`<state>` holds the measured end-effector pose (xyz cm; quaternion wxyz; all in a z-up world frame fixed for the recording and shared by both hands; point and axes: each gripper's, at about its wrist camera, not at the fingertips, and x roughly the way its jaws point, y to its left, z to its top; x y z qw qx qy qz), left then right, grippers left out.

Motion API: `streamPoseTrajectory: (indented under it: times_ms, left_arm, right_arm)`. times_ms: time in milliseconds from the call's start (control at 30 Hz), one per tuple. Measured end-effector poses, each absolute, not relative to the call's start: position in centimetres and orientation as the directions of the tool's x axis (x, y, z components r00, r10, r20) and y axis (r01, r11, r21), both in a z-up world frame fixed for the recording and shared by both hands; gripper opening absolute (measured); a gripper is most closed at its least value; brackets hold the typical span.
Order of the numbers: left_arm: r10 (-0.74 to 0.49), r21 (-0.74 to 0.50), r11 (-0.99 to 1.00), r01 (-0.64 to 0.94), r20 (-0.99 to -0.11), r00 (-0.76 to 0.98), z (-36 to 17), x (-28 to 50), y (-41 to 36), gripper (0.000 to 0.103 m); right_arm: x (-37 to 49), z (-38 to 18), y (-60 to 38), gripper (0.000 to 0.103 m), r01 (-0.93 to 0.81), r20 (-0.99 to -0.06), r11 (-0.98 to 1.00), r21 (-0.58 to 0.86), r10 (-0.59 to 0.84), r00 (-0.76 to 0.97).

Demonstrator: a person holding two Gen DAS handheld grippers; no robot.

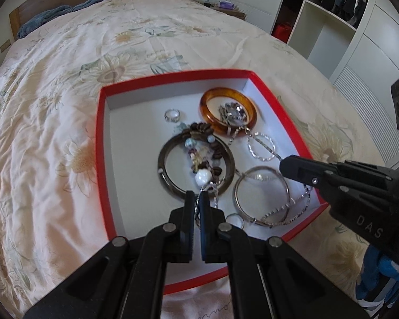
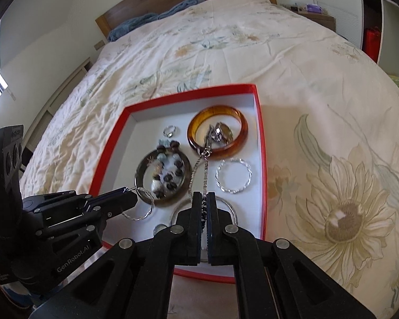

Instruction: Organize jewelry

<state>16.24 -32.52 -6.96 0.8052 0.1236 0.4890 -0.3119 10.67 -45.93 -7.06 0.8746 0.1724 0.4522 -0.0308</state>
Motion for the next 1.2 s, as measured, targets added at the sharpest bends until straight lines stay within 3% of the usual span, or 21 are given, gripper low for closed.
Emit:
streamPoseTrajectory:
  times_ms: [900, 1000, 1067, 1200]
  left_arm:
    - [-0.340, -0.089, 0.786, 0.612, -0.889, 0.307, -8.9, 15.7, -32.6, 0.006]
    - [-0.338, -0.092, 0.788, 0.609, -0.891, 0.303, -8.8, 15.6, -32.6, 0.011]
    - [-0.341, -0.096, 0.790, 0.606, -0.890, 0.303, -8.7, 15.5, -32.6, 0.021]
    - [-0.348, -0.101, 0.792, 0.602, -0.885, 0.309, -8.2, 15.4, -32.4, 0.027]
  right_arm:
    - [9.3, -9.0, -46.3, 0.004, 0.249, -0.852, 0.947, 0.203, 0.045, 0.522]
    - [8.9, -8.9, -46.3, 0.008, 0.254, -0.851, 0.945, 0.204, 0.043, 0.523]
    - [8.6, -8.6, -46.1, 0.010, 0.253, -0.851, 0.946, 0.202, 0.042, 0.524]
    - [8.2, -7.9, -45.8, 0.016, 0.247, -0.848, 0.949, 0.194, 0.035, 0.529]
